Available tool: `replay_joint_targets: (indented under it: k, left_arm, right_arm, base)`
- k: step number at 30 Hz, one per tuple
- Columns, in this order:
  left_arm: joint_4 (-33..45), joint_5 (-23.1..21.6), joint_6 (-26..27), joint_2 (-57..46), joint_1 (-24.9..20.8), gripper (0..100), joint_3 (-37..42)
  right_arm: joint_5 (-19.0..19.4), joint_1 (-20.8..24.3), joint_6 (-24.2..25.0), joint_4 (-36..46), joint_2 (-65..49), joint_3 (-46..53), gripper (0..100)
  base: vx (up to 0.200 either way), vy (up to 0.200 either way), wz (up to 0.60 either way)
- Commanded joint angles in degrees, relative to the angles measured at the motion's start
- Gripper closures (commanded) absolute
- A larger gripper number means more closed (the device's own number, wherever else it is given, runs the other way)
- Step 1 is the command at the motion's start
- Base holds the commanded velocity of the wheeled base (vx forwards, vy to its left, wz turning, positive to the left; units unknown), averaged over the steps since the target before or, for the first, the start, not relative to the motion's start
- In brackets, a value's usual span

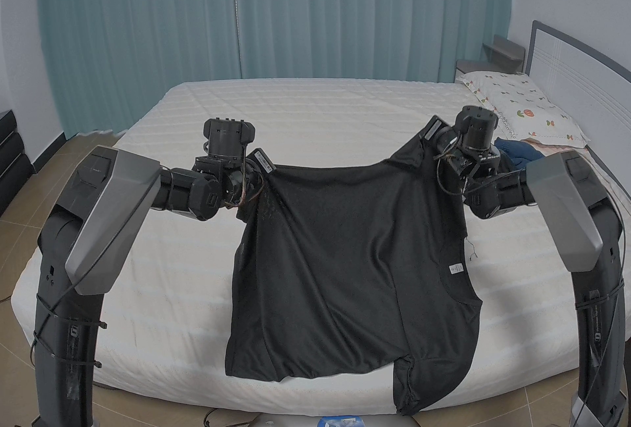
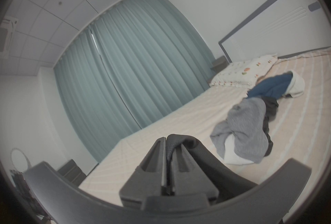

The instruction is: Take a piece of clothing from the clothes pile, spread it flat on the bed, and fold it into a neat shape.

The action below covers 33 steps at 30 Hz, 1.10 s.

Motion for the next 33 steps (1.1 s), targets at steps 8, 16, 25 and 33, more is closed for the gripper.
replay_joint_targets:
  k: [8,16,25,33]
  left_arm:
    - [0.1,0.0,0.0,7.6,-0.3,0,-0.4]
    - [0.2,3.4,0.1,11.4,0.0,0,-1.5]
    - [10.8,-1.6,-0.7,5.0,2.6,0,6.5]
    - [11.2,-5.0,-1.2,-3.3,4.6,0,10.3]
  right_arm:
    - [-1.7,0.3,-0.7,0.8,10.8,1.5,0]
    - [-1.6,-0.6,-2.1,1.4,14.2,6.9,0]
    - [3.9,-5.3,-1.7,5.8,5.3,15.2,0]
    - [8.3,-7.9,3.9,5.9,-4.8,24.8,0]
  base:
    - [0.0,0.0,0.0]
    - [0.0,0.0,0.0]
    - [0.0,0.0,0.0]
    - [0.0,0.0,0.0]
